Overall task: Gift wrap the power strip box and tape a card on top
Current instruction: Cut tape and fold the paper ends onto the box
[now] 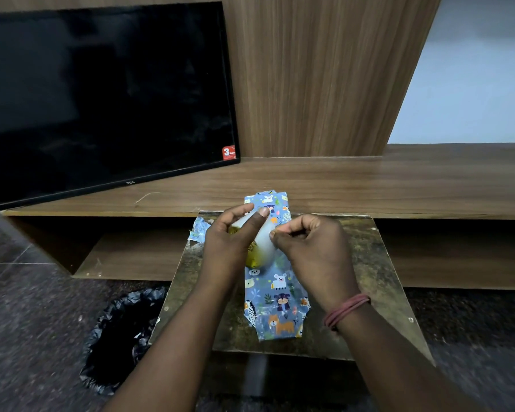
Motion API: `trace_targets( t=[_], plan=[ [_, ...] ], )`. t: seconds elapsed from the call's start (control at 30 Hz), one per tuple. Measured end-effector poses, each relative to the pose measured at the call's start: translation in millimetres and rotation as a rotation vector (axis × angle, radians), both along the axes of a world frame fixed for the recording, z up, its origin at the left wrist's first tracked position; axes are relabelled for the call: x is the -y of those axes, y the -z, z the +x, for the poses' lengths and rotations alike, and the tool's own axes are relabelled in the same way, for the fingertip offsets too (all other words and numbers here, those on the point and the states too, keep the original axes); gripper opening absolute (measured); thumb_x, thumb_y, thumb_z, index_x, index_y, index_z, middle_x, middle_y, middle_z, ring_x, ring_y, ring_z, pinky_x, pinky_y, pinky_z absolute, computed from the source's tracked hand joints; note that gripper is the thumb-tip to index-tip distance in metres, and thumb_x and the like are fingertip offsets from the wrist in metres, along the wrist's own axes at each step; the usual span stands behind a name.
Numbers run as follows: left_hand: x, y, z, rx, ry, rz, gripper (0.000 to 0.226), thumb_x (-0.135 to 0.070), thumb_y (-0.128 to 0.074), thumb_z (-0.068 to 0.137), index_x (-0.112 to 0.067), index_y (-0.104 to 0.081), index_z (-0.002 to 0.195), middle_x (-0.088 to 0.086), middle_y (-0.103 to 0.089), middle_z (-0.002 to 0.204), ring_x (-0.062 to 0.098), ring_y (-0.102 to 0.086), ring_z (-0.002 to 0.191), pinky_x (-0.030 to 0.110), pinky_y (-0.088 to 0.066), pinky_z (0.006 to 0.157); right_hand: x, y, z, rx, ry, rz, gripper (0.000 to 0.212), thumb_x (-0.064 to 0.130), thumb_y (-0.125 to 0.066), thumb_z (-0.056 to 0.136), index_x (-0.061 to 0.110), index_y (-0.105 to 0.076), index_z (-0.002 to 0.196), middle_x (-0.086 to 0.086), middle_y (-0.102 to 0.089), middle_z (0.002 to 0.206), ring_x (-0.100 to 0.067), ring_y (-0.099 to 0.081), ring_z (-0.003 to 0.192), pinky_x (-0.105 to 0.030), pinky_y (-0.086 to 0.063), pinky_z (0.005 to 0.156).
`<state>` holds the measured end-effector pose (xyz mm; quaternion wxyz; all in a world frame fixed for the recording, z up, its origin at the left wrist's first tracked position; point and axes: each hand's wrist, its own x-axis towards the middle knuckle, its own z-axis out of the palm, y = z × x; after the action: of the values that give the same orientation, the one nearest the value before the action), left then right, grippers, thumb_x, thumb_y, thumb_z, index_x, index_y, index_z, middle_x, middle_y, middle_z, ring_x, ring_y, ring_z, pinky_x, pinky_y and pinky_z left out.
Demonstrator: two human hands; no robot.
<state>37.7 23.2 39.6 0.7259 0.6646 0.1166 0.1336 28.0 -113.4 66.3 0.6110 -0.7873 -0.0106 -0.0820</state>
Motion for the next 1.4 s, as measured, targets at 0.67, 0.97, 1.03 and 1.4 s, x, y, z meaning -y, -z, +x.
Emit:
trace_targets(
  t=[0.67,0.97,1.03,1.4],
  plan=[
    [3.0,11.6,4.8,0.009,0.129,-0.16,0.066,-0.054,-0.085,0.063,-0.052,-0.055,0.121,0.0,-0.06,0.135,0.026,-0.064,0.119,0.049,-0.055,0.1,13.0,-7.9,7.4,-0.373,-0.106,0.665,0.013,-0.003,-0.071,0.086,0.0,-0.059,0.089,-0.025,-0.074,0.095,-0.035,-0.075,0.094,-0.046,-0.061,0.086],
    [-0.8,6.7,3.9,0.061,0.103,-0.137,0.071,-0.039,-0.089,0.062,-0.035,-0.06,0.127,0.003,-0.067,0.124,0.027,-0.068,0.114,0.039,-0.058,0.083,11.6,-6.4,7.7,-0.22,-0.113,0.598,0.02,-0.011,-0.064,0.087,0.004,-0.055,0.077,-0.015,-0.076,0.103,-0.031,-0.072,0.102,-0.049,-0.057,0.093],
    [-1.8,4.4,3.0,0.078,0.108,-0.125,0.069,-0.028,-0.09,0.068,-0.032,-0.059,0.13,0.002,-0.067,0.123,0.022,-0.069,0.111,0.033,-0.058,0.08,11.5,-8.4,7.7,-0.193,-0.127,0.591,0.023,-0.009,-0.065,0.087,0.005,-0.054,0.074,-0.019,-0.075,0.103,-0.026,-0.073,0.102,-0.05,-0.057,0.094],
    [-14.2,-3.9,1.4,0.128,0.166,-0.129,0.068,-0.002,-0.084,0.076,-0.027,-0.06,0.134,-0.012,-0.073,0.109,0.011,-0.07,0.098,0.032,-0.059,0.077,18.6,-14.6,8.2,-0.178,-0.258,0.589,0.029,-0.01,-0.066,0.087,0.009,-0.049,0.072,-0.02,-0.076,0.102,-0.028,-0.072,0.107,-0.042,-0.053,0.092]
  ],
)
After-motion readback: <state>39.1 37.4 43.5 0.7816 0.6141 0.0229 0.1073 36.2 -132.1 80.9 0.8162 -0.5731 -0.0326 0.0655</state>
